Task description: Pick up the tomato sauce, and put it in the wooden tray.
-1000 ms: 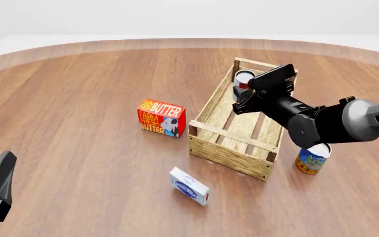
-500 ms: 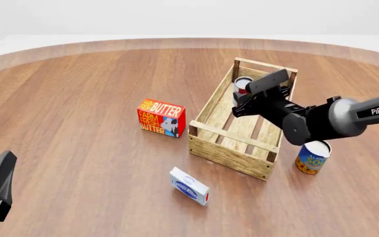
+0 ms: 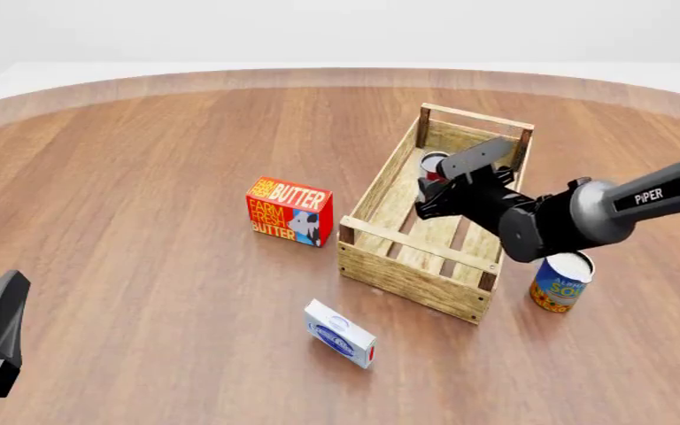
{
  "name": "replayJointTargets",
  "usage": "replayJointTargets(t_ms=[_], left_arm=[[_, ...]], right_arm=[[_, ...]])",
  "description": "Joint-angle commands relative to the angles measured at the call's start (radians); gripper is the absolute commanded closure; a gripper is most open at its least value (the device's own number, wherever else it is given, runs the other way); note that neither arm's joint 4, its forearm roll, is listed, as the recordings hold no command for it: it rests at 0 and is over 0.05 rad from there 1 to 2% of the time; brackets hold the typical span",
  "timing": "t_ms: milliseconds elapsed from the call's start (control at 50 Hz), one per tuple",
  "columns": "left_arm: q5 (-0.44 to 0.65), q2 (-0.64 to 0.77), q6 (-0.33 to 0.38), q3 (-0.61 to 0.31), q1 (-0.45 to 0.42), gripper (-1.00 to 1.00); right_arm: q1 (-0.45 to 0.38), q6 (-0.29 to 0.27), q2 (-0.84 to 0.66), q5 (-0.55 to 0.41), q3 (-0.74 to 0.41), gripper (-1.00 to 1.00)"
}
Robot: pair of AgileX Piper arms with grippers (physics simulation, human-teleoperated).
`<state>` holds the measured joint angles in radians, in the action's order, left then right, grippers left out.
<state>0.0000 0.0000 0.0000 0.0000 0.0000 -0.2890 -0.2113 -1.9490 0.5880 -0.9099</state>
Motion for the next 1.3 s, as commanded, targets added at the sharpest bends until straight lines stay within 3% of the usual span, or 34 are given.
replayJointTargets(t_ms=[20,1240,1260,1300], left_arm=[[0.000,0.000,0.000,0.000,0.000,-1.00],[0.000,0.000,0.000,0.000,0.000,-1.00],[0.000,0.000,0.000,0.000,0.000,-1.00],[0.000,0.000,0.000,0.000,0.000,-1.00]], right_arm=[[0.006,0.012,-0.027,-0.001,-0.013,1.00],[0.014,0.000,-0.103,-0.017,-0.049,1.00],[0.014,0.004,-0.106,-0.024,-0.054,-1.00],[0.015,0.003,-0.105,-0.024,-0.055,-1.00]])
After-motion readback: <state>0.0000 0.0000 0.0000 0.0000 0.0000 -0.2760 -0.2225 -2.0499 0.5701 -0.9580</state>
